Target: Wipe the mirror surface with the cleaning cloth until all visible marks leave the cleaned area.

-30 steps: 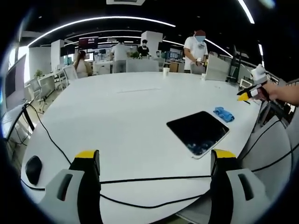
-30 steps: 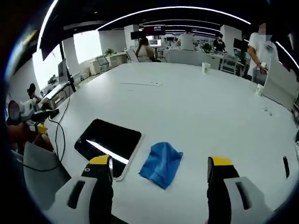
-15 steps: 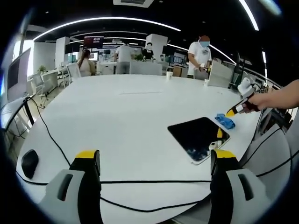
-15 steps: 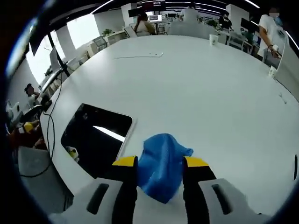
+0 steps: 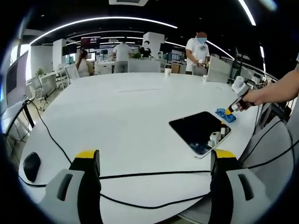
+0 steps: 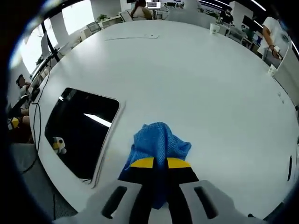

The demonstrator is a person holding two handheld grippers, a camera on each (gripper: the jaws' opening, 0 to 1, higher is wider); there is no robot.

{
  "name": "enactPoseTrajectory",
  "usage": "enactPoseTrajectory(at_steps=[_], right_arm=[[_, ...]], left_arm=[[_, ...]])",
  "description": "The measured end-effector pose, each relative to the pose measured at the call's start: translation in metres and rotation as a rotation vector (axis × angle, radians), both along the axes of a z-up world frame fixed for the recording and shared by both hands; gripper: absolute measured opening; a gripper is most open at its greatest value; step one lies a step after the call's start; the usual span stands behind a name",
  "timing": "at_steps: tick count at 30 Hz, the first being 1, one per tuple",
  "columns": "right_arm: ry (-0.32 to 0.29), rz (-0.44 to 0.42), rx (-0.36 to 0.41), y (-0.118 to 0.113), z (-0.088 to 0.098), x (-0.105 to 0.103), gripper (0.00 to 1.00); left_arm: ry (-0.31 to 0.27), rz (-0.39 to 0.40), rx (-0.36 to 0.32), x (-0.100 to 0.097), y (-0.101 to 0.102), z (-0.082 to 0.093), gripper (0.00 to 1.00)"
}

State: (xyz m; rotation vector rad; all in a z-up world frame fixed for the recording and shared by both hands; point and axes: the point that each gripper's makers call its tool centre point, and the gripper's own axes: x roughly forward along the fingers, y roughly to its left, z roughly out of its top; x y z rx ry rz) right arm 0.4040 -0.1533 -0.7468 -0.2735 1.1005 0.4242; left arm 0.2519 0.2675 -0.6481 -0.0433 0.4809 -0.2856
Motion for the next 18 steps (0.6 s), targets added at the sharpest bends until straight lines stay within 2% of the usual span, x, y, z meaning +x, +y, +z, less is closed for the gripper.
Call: enactPoseTrajectory(at_steps=[3,5,7,8,11,12,14,17,18], right_arm=[[0.015,0.009,0.003,0.000,0.000,-0.001,0.01],[0.039,-0.017,0.018,-0.001,0.000,0.000,0.01],[0.066,-0.093,0.059,0.000,0.000,-0.001,0.02],[0.060,-0.068,0.054,-0.002,0.000,0.000,0.02],[0.070,-0.090,0.047,-0.001,0.000,0.001,0.00],[0.062,-0.104,0.044,0.000,0.003,0.003,0.00],[0.056,-0.154,0.094,0.010,0.014,0.003,0.00],[0.006,-0.123,0.104,0.018,0.028,0.021,0.00],[0.015,-0.132,0.110,0.020,0.031,0.023,0.00]], left_arm=[[-0.009,-0.007,0.007,0.002,-0.003,0.002,0.99],[-0.010,-0.007,0.006,0.003,-0.004,0.003,0.99],[-0.013,-0.015,0.001,0.002,-0.008,0.002,0.99],[-0.008,-0.022,-0.003,0.002,-0.011,0.002,0.99],[-0.013,-0.038,0.013,0.000,-0.015,0.002,0.99],[-0.020,-0.046,0.013,0.000,-0.016,0.003,0.99],[-0.024,-0.055,0.015,-0.001,-0.017,0.005,0.99],[-0.023,-0.061,0.005,-0.002,-0.017,0.005,0.99],[-0.020,-0.063,0.004,-0.002,-0.017,0.005,0.99]])
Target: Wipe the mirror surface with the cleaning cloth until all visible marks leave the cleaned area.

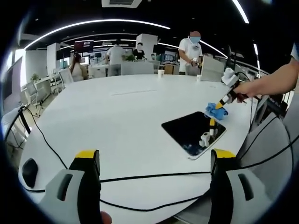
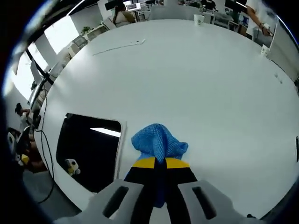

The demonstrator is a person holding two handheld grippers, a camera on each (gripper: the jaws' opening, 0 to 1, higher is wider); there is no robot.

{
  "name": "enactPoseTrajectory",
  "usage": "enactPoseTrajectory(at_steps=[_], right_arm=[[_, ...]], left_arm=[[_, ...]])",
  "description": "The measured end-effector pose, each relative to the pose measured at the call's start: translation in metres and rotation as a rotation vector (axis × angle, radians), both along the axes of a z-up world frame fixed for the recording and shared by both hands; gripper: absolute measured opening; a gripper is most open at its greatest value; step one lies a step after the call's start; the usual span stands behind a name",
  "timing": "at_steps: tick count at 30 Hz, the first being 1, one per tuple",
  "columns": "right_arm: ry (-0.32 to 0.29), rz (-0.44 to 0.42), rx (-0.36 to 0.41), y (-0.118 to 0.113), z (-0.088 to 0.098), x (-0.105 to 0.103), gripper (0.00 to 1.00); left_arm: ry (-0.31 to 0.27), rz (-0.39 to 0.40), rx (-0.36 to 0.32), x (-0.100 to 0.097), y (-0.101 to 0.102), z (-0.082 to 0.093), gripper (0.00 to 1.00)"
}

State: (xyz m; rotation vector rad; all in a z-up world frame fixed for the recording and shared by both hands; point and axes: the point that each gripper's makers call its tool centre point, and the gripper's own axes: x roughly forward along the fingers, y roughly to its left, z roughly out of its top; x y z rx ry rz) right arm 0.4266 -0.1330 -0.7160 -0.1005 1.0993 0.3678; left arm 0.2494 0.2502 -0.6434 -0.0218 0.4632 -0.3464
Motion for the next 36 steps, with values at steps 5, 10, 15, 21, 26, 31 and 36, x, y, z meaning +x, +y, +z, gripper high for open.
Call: enactPoseTrajectory(at_steps=[5,10,15,21,26,31,36], right_arm=[[0.025,-0.025,0.072,0.028,0.013,0.014,0.00],[0.045,0.056,0.052,0.060,0.010,0.021,0.00],[0.045,0.040,-0.007,0.075,0.000,0.029,0.01],[0.098,0.011,-0.029,0.085,-0.014,0.019,0.00],[0.121,0.048,-0.039,0.092,-0.029,0.007,0.00],[0.137,0.029,-0.042,0.091,-0.025,0.008,0.00],[0.142,0.013,-0.032,0.091,-0.026,0.009,0.00]], left_arm=[[-0.010,-0.020,0.002,0.001,-0.004,0.001,0.99],[-0.009,-0.036,-0.005,0.001,-0.009,0.001,0.99],[0.005,-0.054,-0.013,-0.003,-0.017,-0.005,0.99],[0.013,-0.056,-0.011,-0.006,-0.016,-0.008,0.99],[0.013,-0.050,-0.008,-0.003,-0.011,-0.007,0.99],[0.014,-0.044,-0.011,0.000,-0.006,-0.006,0.99],[0.016,-0.040,-0.013,0.002,-0.007,-0.007,0.99]])
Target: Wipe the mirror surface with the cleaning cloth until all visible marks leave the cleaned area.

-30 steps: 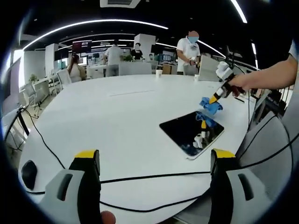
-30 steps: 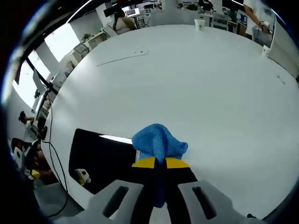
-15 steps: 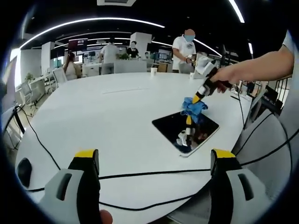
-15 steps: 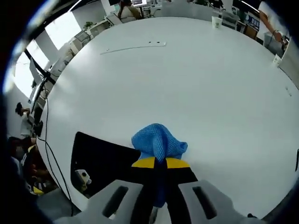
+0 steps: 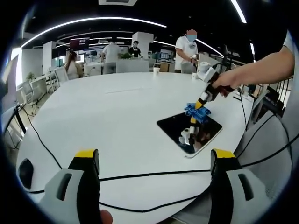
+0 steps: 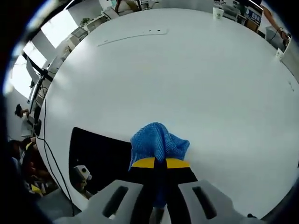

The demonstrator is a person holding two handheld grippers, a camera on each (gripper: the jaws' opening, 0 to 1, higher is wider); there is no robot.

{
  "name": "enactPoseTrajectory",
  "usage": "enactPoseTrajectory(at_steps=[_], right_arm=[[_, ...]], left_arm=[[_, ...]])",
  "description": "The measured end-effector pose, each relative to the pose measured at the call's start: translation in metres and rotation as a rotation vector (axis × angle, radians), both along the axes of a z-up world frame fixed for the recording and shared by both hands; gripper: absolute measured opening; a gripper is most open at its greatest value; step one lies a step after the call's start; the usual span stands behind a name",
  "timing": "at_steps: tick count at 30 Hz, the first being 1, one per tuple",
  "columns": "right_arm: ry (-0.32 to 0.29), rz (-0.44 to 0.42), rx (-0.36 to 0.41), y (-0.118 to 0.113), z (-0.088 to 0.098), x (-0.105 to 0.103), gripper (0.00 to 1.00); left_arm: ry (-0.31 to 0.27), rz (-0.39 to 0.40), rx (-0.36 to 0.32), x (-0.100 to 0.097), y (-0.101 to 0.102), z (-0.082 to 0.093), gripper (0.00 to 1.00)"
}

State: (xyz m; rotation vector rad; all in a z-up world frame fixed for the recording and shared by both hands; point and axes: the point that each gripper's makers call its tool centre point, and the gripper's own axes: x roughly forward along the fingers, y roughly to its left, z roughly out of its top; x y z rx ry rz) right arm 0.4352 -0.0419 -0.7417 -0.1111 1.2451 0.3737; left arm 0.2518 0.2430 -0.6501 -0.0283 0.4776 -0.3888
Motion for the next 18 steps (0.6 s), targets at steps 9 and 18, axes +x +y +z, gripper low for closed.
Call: enactPoseTrajectory(at_steps=[9,18], right_arm=[[0.012,0.008,-0.008,0.009,0.000,-0.001,0.00],[0.034,0.010,0.010,0.036,0.004,-0.012,0.00]], left_arm=[[0.002,-0.013,-0.005,0.002,-0.005,-0.002,0.99],[0.013,-0.015,-0.006,0.002,-0.006,-0.007,0.99]])
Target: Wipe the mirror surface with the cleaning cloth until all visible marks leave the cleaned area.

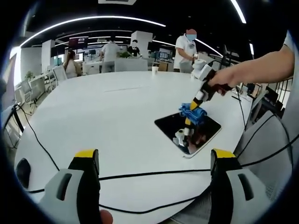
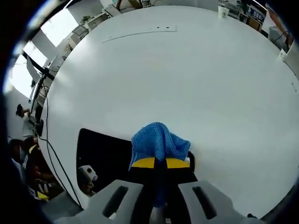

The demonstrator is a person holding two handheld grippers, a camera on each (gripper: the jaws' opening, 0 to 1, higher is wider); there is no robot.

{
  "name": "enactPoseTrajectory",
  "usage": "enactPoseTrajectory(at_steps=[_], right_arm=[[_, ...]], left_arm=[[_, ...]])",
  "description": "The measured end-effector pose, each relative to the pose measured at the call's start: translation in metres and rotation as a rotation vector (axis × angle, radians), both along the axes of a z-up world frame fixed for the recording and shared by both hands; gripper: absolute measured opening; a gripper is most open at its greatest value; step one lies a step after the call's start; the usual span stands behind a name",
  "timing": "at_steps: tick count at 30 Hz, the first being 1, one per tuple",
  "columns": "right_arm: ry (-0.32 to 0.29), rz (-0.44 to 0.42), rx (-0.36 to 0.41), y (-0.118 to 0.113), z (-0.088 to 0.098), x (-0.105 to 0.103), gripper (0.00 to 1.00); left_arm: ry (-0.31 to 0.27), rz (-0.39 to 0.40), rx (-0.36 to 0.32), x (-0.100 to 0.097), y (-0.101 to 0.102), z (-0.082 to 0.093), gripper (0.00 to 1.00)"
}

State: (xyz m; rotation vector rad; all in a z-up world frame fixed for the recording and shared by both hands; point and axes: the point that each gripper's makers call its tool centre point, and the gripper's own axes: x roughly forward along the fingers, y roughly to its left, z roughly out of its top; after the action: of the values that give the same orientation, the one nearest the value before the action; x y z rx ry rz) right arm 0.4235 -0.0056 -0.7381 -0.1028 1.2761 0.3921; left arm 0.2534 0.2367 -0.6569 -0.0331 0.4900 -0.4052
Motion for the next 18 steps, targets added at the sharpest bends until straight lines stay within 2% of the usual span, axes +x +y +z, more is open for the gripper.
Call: enactPoseTrajectory(at_steps=[2,8,18], right_arm=[[-0.001,0.002,0.002,0.006,0.005,-0.009,0.00],[0.006,0.021,0.017,0.031,0.003,-0.009,0.00],[0.010,0.079,0.007,0.070,-0.008,0.001,0.00]], left_arm=[[0.002,-0.001,-0.001,0.000,0.000,0.000,0.99],[0.007,-0.011,0.000,-0.001,-0.001,-0.002,0.99],[0.019,-0.026,0.000,-0.002,-0.002,-0.006,0.99]])
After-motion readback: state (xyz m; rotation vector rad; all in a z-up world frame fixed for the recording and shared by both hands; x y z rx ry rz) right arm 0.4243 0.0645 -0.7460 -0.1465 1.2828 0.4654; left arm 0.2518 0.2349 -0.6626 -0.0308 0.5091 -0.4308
